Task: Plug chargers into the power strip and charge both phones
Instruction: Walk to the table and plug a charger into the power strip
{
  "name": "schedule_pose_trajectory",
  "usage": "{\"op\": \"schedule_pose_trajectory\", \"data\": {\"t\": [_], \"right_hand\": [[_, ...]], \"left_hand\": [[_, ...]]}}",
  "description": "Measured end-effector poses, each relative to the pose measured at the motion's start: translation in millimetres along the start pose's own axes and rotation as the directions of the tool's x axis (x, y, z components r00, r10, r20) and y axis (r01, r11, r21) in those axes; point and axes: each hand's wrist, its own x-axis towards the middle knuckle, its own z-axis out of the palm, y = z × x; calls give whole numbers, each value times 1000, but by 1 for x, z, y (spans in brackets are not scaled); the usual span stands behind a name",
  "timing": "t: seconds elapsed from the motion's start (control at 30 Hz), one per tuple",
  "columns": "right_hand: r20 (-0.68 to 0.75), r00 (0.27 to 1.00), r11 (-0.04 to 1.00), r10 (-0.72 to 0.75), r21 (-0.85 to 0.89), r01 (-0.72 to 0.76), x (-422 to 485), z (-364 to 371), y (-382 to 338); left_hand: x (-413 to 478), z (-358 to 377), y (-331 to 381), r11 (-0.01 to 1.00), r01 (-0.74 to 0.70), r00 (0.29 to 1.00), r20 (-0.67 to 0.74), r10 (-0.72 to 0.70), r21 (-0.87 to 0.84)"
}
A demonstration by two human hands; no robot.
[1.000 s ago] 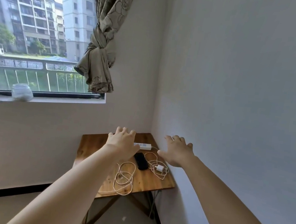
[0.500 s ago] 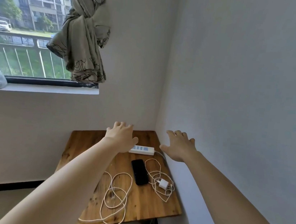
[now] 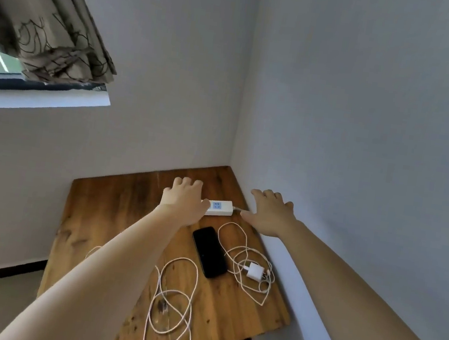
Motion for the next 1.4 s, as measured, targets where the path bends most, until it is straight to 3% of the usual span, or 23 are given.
{"op": "schedule_pose_trajectory", "data": {"t": [0.23, 0.47, 0.73, 0.83, 0.87, 0.9, 0.93, 0.97, 1.0, 1.03, 1.07, 1.1, 1.13, 1.23, 1.4], "right_hand": [[204, 975, 996, 83, -1, -85, 51, 87, 41], [404, 908, 994, 111, -62, -93, 77, 198, 94], [354, 934, 996, 49, -85, -20, 86, 249, 113], [386, 906, 975, 172, 64, -212, 93, 248, 115], [399, 877, 913, 267, 187, -364, 98, 243, 114], [440, 818, 779, 371, 332, -532, 103, 239, 113], [525, 726, 556, 445, 473, -683, 110, 234, 113], [639, 629, 268, 442, 576, -773, 118, 231, 114], [735, 579, -25, 352, 626, -779, 126, 227, 114], [775, 593, -277, 218, 632, -724, 132, 222, 113], [763, 637, -460, 110, 608, -647, 140, 216, 111], [727, 685, -558, 48, 588, -586, 151, 210, 107], [689, 724, -590, 22, 594, -547, 161, 205, 104], [589, 807, -451, 36, 731, -513, 203, 195, 85], [408, 883, 48, 231, 902, -430, 265, 200, 59]], "left_hand": [[40, 104, 3, 996, 10, 977, 214, 8, -87], [73, 216, 20, 993, 93, 874, 483, -48, -69], [96, 279, 25, 999, 48, 867, 498, -35, -13], [98, 289, 21, 997, 69, 867, 494, -72, 25], [98, 291, 19, 997, 67, 868, 492, -75, 33], [98, 292, 18, 997, 60, 869, 489, -72, 40], [98, 292, 17, 998, 49, 870, 488, -66, 48], [98, 292, 17, 998, 38, 870, 489, -60, 54], [98, 291, 17, 998, 34, 869, 492, -57, 56], [99, 290, 18, 998, 35, 869, 492, -57, 53], [101, 289, 18, 998, 41, 871, 488, -60, 49], [105, 288, 19, 998, 50, 877, 477, -63, 40], [108, 286, 20, 998, 57, 885, 461, -63, 27], [129, 282, 16, 999, 41, 909, 414, -42, 10], [167, 280, 3, 998, 2, 937, 347, -22, 59]]}}
